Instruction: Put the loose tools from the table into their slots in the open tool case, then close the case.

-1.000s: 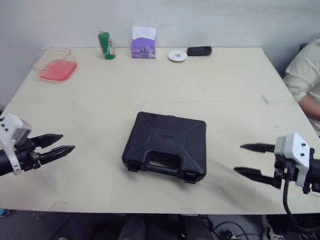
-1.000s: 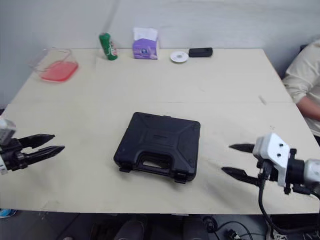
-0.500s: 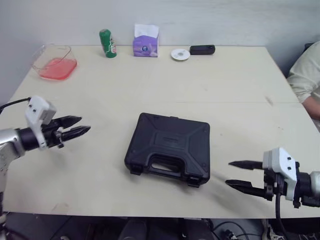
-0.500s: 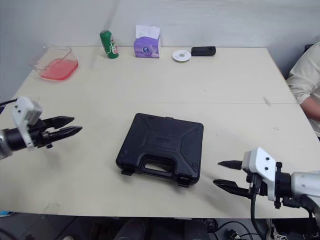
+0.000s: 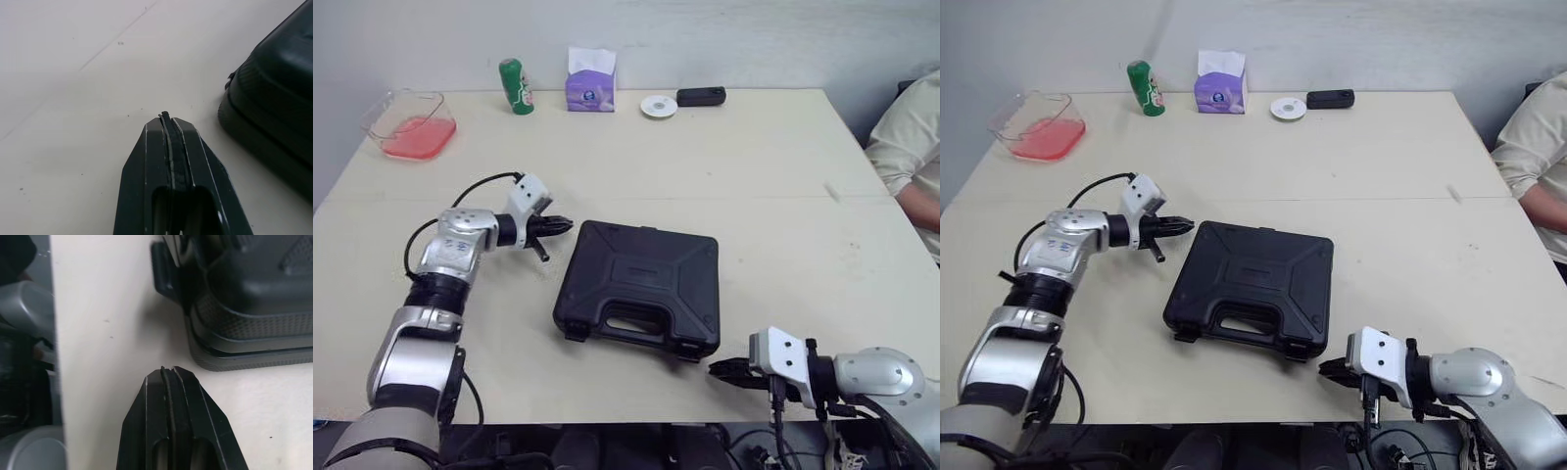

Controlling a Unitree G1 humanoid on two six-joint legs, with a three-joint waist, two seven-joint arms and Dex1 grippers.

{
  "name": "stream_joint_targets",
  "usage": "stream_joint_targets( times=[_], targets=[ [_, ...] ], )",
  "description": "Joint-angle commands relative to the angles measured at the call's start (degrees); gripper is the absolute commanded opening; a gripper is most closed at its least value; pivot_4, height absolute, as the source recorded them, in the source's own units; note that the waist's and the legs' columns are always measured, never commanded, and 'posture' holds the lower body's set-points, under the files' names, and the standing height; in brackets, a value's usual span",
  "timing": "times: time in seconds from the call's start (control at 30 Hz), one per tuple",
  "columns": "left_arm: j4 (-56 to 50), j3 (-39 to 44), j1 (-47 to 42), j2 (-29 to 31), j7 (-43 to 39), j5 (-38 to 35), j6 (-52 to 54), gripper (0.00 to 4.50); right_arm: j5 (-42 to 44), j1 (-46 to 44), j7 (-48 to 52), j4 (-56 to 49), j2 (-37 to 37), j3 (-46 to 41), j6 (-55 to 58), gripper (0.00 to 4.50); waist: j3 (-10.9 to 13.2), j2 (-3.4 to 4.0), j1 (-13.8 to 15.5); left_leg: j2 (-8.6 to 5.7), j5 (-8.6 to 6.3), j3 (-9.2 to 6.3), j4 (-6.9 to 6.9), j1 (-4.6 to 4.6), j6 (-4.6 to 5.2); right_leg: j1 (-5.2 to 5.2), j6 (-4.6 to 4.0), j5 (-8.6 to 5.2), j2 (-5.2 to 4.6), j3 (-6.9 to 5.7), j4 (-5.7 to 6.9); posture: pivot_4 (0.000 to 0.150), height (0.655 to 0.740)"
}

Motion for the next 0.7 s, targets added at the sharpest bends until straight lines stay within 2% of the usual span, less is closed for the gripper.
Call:
stream_joint_targets(
  times=[0.03, 0.13, 0.4, 0.53, 0.6, 0.7],
  targets=[
    [8.7, 0.0, -6.6, -2.6, 1.2, 2.8, -6.3, 0.05, -0.9, -2.2, -1.6, -0.4, 1.8, 1.2, -0.5, 0.02, 0.0, -0.03, 0.2, -0.02, 0.00, -0.03, 0.06, -0.07, 0.00, -0.04, 0.00, 0.01, -0.02, -0.03, 0.07, 0.150, 0.7400],
    [13.7, 0.0, -9.8, -4.7, 0.3, 4.1, -9.9, 0.05, -1.8, -3.6, -2.4, 0.6, 2.4, 1.2, -0.7, 0.02, 0.0, -0.06, 0.6, -0.10, 0.00, -0.07, 0.57, -0.62, 0.00, -0.50, 0.01, 0.11, -0.06, -0.04, 0.33, 0.150, 0.7400],
    [15.9, 0.1, -10.8, -6.7, -6.8, 4.1, -13.9, 0.05, -2.9, -5.8, -3.2, 3.7, 2.4, -0.1, -1.4, 0.02, 0.0, -0.06, 0.5, -0.34, 0.00, -0.05, 0.67, -0.64, 0.01, -0.61, 0.03, 0.16, -0.14, -0.02, 0.47, 0.150, 0.7400],
    [10.6, -1.8, -6.8, -4.0, -15.8, 4.4, -13.5, 0.05, -5.7, -7.6, -4.6, 7.9, 1.8, -1.7, -3.7, 0.02, 0.0, -0.05, 0.5, -0.42, -0.01, -0.06, 0.69, -0.64, 0.03, -0.61, 0.03, 0.16, -0.22, -0.02, 0.50, 0.150, 0.7400],
    [4.8, -2.5, -2.4, -1.1, -21.0, 4.0, -14.2, 0.05, -4.9, -8.6, -4.4, 10.4, 1.9, -3.9, -4.6, 0.02, 0.0, -0.05, 0.2, -0.38, -0.02, -0.06, 0.67, -0.62, 0.04, -0.63, 0.03, 0.16, -0.24, -0.02, 0.50, 0.150, 0.7400],
    [-3.4, -0.9, 2.7, 0.5, -22.8, 1.2, -10.0, 0.05, -4.3, -9.3, -3.4, 13.7, 1.5, -6.4, -5.9, 0.02, 0.0, -0.03, -0.2, -0.33, -0.02, -0.09, 0.59, -0.53, 0.04, -0.64, 0.03, 0.16, -0.30, -0.02, 0.56, 0.150, 0.7400]
  ],
)
